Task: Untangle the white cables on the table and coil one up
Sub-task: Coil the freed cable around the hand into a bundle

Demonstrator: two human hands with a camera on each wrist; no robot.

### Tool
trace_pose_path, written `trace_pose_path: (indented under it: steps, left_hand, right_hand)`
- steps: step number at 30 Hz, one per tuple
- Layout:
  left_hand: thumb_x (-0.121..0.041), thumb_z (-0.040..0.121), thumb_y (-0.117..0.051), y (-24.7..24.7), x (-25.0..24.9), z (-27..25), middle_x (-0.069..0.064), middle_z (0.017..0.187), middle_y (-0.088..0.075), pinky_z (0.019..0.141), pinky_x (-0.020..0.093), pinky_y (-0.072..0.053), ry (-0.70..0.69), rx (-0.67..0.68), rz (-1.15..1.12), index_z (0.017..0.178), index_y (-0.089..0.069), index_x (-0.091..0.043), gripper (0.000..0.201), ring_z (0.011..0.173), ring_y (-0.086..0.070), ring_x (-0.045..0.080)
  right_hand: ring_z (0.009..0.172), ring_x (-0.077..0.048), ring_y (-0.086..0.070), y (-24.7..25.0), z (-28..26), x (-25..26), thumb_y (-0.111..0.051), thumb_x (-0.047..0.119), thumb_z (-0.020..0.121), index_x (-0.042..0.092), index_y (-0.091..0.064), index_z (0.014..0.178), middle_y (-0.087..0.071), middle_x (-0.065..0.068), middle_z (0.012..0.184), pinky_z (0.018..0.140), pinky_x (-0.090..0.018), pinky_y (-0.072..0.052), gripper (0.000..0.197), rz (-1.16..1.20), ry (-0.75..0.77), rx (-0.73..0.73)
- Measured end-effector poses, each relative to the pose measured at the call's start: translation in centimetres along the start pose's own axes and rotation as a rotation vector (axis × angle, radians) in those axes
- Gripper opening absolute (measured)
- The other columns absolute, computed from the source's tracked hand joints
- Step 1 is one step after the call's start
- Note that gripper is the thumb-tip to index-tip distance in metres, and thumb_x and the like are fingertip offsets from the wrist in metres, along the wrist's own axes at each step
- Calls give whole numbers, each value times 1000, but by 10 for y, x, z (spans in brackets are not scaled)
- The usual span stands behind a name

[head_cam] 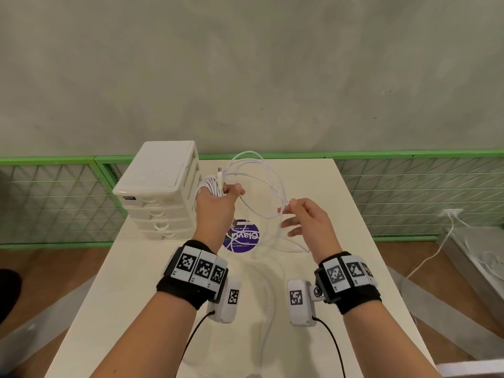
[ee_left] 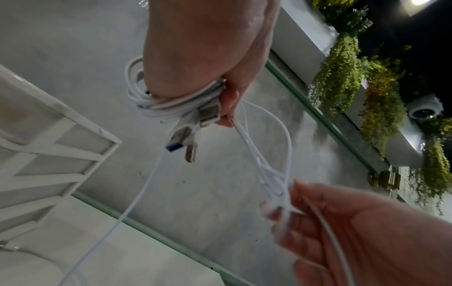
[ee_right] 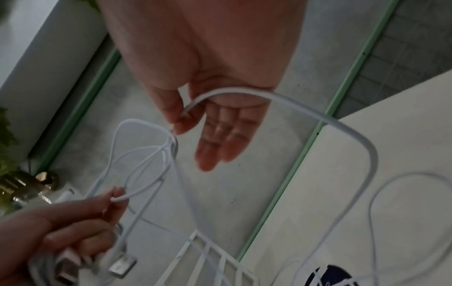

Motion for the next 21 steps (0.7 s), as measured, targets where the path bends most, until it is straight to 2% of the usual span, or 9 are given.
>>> trace_pose_path:
  steps: [3,5,7,9,12,14,16,19,21]
  left_hand:
    - [-11,88,-62,1,-2,-2,-1,70,-69,38,21,-33,-27,96,113,76,-60,-5,14,43,-36,14]
    - [-10,87,-63,-1,-3,-6,3,74,-72,43,24,-36,-53,198,205,73,-58,-7,15,45,-38,13]
    - [-10,88,-64,-1,-4,-11,6,80,-73,46,26,-38,-64,264,261,65,-54,-14,25,46,-39,12]
    - [-11,89,-63,1,-5,-13,2,77,-72,46,26,-40,-46,306,272,65,-52,-14,27,48,-39,15]
    - [-13,89,-62,4,-5,-14,-2,73,-71,46,27,-40,6,367,241,77,-51,-10,17,50,-39,19]
    - [-13,89,-62,4,-5,-15,-2,72,-71,47,30,-43,19,407,253,84,-53,-5,13,50,-39,20]
    - [-14,90,-61,5,-6,-17,0,67,-68,45,28,-43,10,419,269,85,-61,0,15,49,-39,18]
    - [-25,95,-59,16,-7,-12,-3,58,-68,36,18,-33,20,351,212,89,-64,-2,25,43,-37,18]
    - [-40,95,-55,31,-6,-3,-3,49,-63,31,17,-29,50,252,186,93,-66,-3,38,41,-40,20]
  right_hand:
    - [88,-9,-60,2,3,-5,-52,8,93,19,-63,98,-66,3,98,76,-19,-45,16,-125,118,-28]
    - [90,-9,-58,2,1,0,-56,7,91,19,-65,99,-66,3,99,75,-15,-46,17,-139,209,-81]
    - [85,-9,-58,0,-2,8,-68,10,84,22,-69,94,-66,2,97,72,-16,-46,16,-126,272,-82]
    - [83,-5,-57,-2,-5,13,-77,13,73,26,-70,98,-63,4,94,71,-11,-42,29,-147,295,-19]
    - [83,0,-52,-5,-3,9,-84,22,64,33,-56,119,-53,8,95,72,-5,-37,63,-347,253,49]
    - [82,0,-50,-7,-2,1,-86,25,62,30,-53,124,-50,7,94,71,-7,-37,70,-483,210,99]
    - [77,-5,-51,-7,-1,-5,-82,21,68,23,-62,110,-54,3,90,70,-11,-38,47,-506,193,80]
    - [69,-15,-56,1,-1,-4,-67,14,85,14,-68,86,-63,-5,79,69,-32,-48,2,-359,198,-29]
    - [59,-20,-57,15,3,-6,-55,10,92,10,-65,92,-60,-8,70,63,-37,-52,11,-241,134,-129]
Point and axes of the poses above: each hand's wrist, its own z-axis towards the middle knuckle, its own y-axis out of the back of the hand, x = y × z, the point moved 1 cm from there along z, towards the middle knuckle
